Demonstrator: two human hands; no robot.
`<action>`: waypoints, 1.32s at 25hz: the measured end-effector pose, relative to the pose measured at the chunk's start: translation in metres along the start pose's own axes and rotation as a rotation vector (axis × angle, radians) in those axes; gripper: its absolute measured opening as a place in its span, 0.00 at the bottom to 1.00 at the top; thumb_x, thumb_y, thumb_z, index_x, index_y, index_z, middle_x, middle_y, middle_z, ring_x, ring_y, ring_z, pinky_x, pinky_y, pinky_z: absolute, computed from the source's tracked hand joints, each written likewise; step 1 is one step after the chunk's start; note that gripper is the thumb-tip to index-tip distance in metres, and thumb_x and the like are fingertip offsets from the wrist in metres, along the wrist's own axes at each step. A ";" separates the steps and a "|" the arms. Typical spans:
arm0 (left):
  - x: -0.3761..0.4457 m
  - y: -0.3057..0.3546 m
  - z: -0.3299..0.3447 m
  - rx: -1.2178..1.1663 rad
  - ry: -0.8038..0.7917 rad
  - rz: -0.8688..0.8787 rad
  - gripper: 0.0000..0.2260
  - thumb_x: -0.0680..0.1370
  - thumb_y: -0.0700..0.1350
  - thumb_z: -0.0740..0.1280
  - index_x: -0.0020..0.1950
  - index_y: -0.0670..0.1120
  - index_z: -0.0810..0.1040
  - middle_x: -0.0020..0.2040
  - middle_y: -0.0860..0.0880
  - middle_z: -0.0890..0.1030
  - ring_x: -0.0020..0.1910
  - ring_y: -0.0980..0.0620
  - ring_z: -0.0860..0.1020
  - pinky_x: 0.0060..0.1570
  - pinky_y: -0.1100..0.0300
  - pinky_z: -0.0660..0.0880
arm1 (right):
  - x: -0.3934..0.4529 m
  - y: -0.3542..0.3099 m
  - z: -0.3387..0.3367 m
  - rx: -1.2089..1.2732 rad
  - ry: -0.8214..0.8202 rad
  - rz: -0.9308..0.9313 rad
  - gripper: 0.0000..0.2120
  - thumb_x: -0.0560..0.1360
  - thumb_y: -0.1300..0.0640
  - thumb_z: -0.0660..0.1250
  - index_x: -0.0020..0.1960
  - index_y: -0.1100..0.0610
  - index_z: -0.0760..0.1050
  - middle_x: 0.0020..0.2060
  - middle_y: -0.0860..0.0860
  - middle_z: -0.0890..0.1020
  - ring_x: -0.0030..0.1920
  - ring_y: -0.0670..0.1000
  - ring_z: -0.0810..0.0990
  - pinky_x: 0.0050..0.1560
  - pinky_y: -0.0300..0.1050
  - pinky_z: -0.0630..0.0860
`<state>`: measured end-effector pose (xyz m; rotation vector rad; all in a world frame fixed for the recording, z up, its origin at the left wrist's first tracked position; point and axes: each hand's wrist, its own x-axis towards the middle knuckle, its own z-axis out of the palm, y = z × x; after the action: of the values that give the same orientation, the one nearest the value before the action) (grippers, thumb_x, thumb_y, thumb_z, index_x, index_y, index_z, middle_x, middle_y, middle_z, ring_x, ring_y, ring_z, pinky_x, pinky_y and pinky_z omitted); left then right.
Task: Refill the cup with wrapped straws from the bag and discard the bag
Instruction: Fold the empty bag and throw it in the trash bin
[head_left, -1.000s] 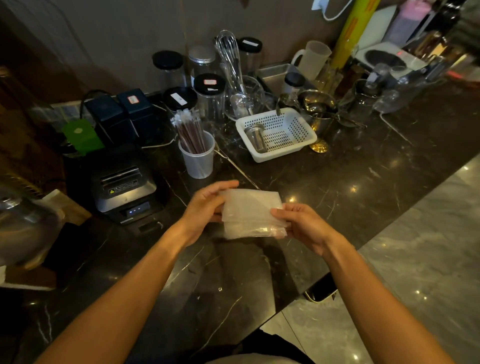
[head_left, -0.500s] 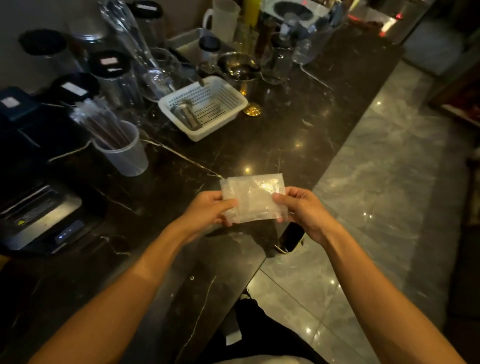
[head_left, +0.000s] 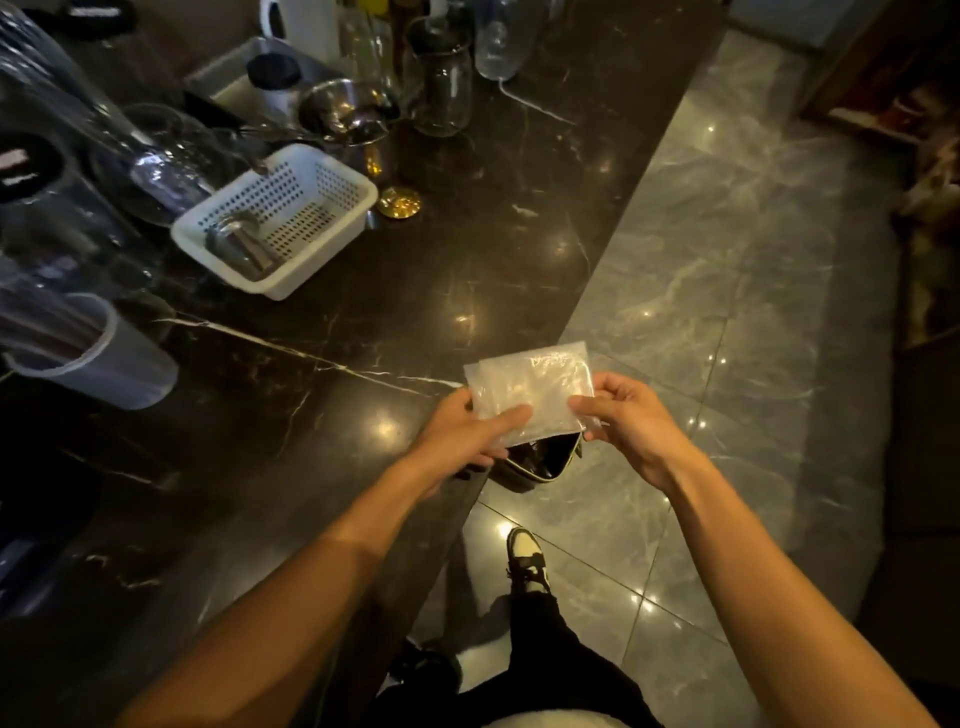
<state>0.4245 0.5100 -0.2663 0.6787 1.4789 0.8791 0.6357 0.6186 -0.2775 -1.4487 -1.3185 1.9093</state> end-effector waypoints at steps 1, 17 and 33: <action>0.013 0.002 0.015 0.017 0.013 -0.001 0.19 0.77 0.51 0.74 0.66 0.49 0.76 0.56 0.48 0.86 0.48 0.46 0.88 0.50 0.52 0.84 | 0.008 0.000 -0.015 0.014 0.006 0.004 0.06 0.78 0.68 0.71 0.53 0.60 0.80 0.41 0.52 0.88 0.38 0.47 0.86 0.35 0.39 0.80; 0.272 -0.132 0.193 -0.237 0.328 -0.535 0.07 0.79 0.47 0.71 0.52 0.43 0.80 0.49 0.43 0.84 0.39 0.50 0.82 0.38 0.60 0.76 | 0.196 0.156 -0.185 -0.079 0.211 0.446 0.05 0.79 0.59 0.72 0.50 0.60 0.78 0.35 0.54 0.81 0.25 0.48 0.76 0.24 0.39 0.71; 0.434 -0.328 0.210 -0.081 0.661 -0.602 0.17 0.81 0.46 0.69 0.67 0.38 0.76 0.61 0.39 0.83 0.59 0.39 0.83 0.58 0.44 0.82 | 0.381 0.354 -0.176 -0.256 0.189 0.532 0.08 0.81 0.69 0.62 0.53 0.63 0.79 0.37 0.57 0.80 0.32 0.51 0.76 0.31 0.43 0.74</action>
<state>0.6148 0.7208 -0.7754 -0.1636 2.0626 0.7019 0.7253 0.8197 -0.7807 -2.2315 -1.2047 1.8830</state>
